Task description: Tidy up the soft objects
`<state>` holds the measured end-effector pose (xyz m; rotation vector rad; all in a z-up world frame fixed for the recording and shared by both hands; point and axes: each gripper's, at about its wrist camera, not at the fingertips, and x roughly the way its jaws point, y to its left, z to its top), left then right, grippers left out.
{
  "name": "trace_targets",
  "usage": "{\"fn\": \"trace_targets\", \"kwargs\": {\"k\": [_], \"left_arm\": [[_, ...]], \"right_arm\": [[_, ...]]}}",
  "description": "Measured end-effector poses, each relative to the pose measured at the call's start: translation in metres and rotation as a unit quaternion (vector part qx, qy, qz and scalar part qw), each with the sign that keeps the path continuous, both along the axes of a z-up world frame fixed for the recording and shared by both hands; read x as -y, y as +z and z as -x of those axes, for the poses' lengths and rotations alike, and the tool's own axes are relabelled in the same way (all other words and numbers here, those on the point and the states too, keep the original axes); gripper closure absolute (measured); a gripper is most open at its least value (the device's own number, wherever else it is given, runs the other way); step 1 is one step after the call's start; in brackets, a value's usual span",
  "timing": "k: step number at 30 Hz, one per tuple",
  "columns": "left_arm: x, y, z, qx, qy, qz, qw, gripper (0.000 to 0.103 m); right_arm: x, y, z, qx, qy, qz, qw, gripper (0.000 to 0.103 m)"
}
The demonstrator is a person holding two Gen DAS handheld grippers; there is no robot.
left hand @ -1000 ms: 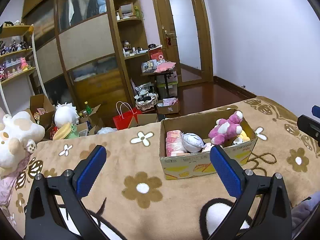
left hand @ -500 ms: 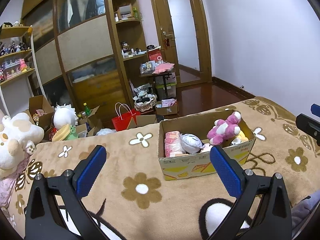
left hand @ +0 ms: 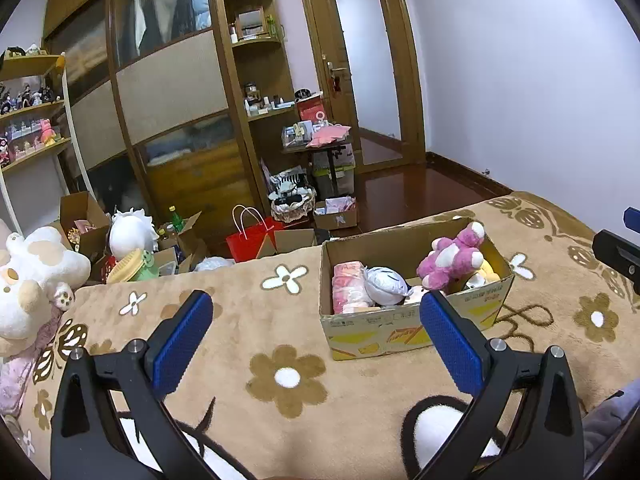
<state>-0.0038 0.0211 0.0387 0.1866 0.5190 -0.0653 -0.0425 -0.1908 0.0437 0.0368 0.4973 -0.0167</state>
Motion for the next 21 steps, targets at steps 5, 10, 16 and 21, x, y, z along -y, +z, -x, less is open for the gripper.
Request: {"fn": "trace_targets", "kwargs": {"k": [5, 10, 16, 21], "left_arm": [[-0.0004, 0.0001, -0.0005, -0.001, 0.001, -0.001, 1.0, 0.001], [-0.0011, -0.0002, -0.0005, -0.002, 0.001, 0.0, 1.0, 0.001], [0.0006, 0.0, 0.0008, 0.001, -0.009, 0.005, 0.9999, 0.001], [0.0024, -0.0007, 0.0008, 0.001, -0.011, 0.002, 0.9999, 0.001]], "right_arm": [[0.0007, -0.0021, 0.0, -0.001, 0.001, 0.0, 1.0, 0.0], [0.0009, -0.0021, 0.0002, 0.0, 0.0, -0.001, 1.0, 0.0], [0.0006, -0.0015, -0.0007, -0.002, 0.002, 0.001, 1.0, 0.0], [0.0009, -0.0031, -0.0005, -0.002, 0.002, 0.003, 1.0, 0.0]]}}
